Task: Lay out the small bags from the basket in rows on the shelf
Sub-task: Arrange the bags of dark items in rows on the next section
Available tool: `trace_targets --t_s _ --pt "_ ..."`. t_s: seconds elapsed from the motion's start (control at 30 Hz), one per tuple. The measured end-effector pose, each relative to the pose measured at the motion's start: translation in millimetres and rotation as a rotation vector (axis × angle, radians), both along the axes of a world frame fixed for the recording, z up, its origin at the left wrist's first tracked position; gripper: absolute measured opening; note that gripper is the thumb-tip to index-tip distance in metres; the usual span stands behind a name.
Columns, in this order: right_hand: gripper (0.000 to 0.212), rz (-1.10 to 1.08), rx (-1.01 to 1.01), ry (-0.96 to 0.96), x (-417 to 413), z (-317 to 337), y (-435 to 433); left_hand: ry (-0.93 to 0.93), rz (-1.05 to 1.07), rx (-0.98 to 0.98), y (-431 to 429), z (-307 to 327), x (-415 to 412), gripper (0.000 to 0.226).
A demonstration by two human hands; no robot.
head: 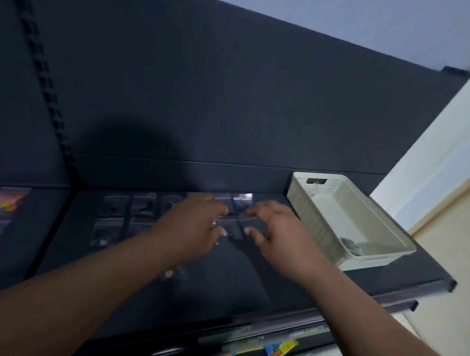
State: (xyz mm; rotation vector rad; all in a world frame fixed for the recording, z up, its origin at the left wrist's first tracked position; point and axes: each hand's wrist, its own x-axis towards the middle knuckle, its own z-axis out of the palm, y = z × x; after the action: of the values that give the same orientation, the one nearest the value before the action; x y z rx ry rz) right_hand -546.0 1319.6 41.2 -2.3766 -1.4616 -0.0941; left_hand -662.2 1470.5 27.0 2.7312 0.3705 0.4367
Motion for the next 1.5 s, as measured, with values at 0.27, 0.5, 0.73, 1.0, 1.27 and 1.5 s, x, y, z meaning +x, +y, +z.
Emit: trace_targets --t_s 0.27,0.5,0.73,1.0,1.27,1.5 --pt "0.035 -0.16 -0.003 -0.025 115.8 11.8 -74.6 0.03 -0.041 -0.049 -60.7 8.3 109.0 0.037" --pt "0.044 -0.161 -0.193 0.04 214.2 0.4 -103.6 0.129 -0.02 -0.039 -94.3 0.9 188.6 0.038" --pt "0.041 -0.029 -0.29 0.143 275.2 -28.2 -59.8 0.259 0.013 -0.101 -104.7 -3.5 229.3 0.05" --pt "0.037 -0.002 -0.421 0.148 291.8 -60.0 -15.1 0.303 0.055 -0.074 -97.3 -12.5 234.8 0.064" --pt "0.019 0.049 -0.34 0.228 296.9 -59.3 -17.3 0.288 0.052 -0.098 -98.3 -8.2 232.5 0.061" --pt "0.016 0.063 0.017 0.388 285.5 -24.8 -46.9 0.125 0.146 -0.405 -95.4 6.1 235.2 0.058"
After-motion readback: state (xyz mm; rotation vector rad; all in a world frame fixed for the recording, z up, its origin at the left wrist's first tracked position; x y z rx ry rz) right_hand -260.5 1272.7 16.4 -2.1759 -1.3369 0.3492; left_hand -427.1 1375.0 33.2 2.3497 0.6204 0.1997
